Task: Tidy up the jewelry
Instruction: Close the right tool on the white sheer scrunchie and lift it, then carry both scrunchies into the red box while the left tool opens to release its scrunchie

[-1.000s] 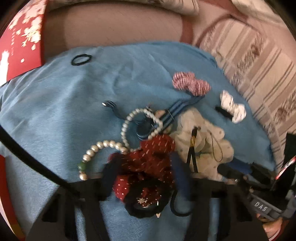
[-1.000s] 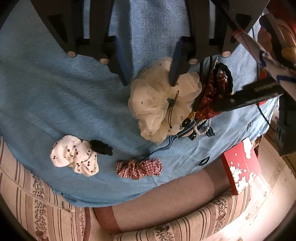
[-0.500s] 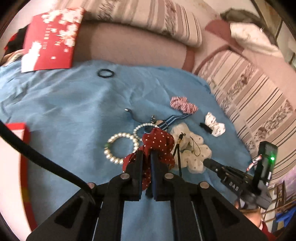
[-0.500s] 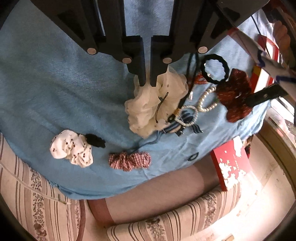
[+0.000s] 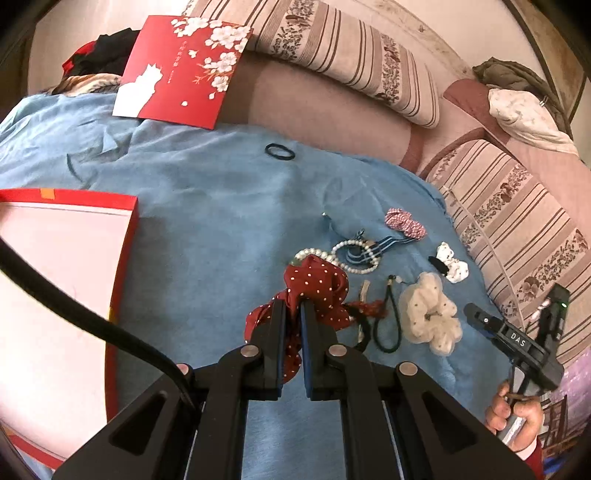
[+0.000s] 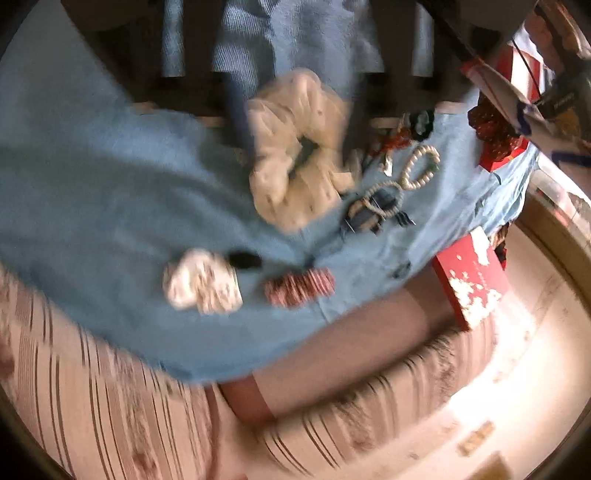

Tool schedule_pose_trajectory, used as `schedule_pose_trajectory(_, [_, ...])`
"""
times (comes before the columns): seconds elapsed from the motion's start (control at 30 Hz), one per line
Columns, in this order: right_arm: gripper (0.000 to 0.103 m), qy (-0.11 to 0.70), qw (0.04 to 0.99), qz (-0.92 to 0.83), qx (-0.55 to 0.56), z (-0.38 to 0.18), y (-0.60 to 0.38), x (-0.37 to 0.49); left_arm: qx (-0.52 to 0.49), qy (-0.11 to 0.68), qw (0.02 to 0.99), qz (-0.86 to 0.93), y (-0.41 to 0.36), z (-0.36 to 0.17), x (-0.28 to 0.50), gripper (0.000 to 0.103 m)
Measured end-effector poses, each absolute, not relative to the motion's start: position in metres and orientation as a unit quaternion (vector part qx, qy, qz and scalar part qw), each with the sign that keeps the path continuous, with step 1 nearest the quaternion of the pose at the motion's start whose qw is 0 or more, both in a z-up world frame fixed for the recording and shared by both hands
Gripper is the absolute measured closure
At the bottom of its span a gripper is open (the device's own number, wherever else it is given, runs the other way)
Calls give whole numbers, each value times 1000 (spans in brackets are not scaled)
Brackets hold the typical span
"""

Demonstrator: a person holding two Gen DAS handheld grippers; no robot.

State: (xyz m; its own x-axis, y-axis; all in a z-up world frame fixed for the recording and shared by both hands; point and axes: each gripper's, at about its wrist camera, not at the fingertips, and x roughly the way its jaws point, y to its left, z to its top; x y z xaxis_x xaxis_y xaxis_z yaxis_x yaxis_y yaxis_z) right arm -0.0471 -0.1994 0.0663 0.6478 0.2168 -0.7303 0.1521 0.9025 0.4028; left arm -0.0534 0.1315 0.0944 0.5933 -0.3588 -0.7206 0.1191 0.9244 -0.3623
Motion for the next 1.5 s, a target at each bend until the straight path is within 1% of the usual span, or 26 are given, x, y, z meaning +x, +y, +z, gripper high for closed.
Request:
schedule_pose_trajectory(0.2, [42,454,869,-9,197,42,-194,-33,-122,424,887,-135,133,94,-59,96])
schedule_pose_trajectory(0.23, [48,460,866,-9,197,39,-194,-31,-123,424,887,-135,134,94,-59,96])
schedule_pose_trajectory(0.27, [59,466,863,-6,197,36,-192,-29,-124,423,887,-135,135,95,-60,96])
schedule_pose_trajectory(0.3, [84,469,862,-3,196,35,-190,-28,-127,422,888,-134,137,96,-60,96])
schedule_pose_trajectory(0.4, [92,446,879,-8,167,47,-180,-36,-135,414,891,-130,145,101,-62,96])
schedule_pose_trajectory(0.43, [93,437,886,-11,153,52,-177,-39,-138,412,892,-129,149,103,-63,96])
schedule_pose_trajectory(0.53, [93,392,918,-42,49,77,-151,-52,-145,402,896,-120,162,111,-67,96])
schedule_pose_trajectory(0.6, [94,373,927,-43,18,91,-141,-58,-153,395,899,-114,174,116,-71,96])
schedule_pose_trajectory(0.8, [94,358,931,19,60,130,-116,-70,-175,382,903,-93,210,124,-80,96])
schedule_pose_trajectory(0.97, [94,367,922,96,78,152,-66,-63,-195,371,905,-68,247,132,-87,96])
schedule_pose_trajectory(1.1, [94,384,907,154,80,157,-15,-55,-206,363,908,-37,283,136,-83,96])
schedule_pose_trajectory(1.3, [94,398,889,219,50,156,73,-42,-232,349,908,8,336,138,-70,96])
schedule_pose_trajectory(1.5, [94,409,874,261,24,150,149,-24,-275,350,895,41,378,125,-58,96])
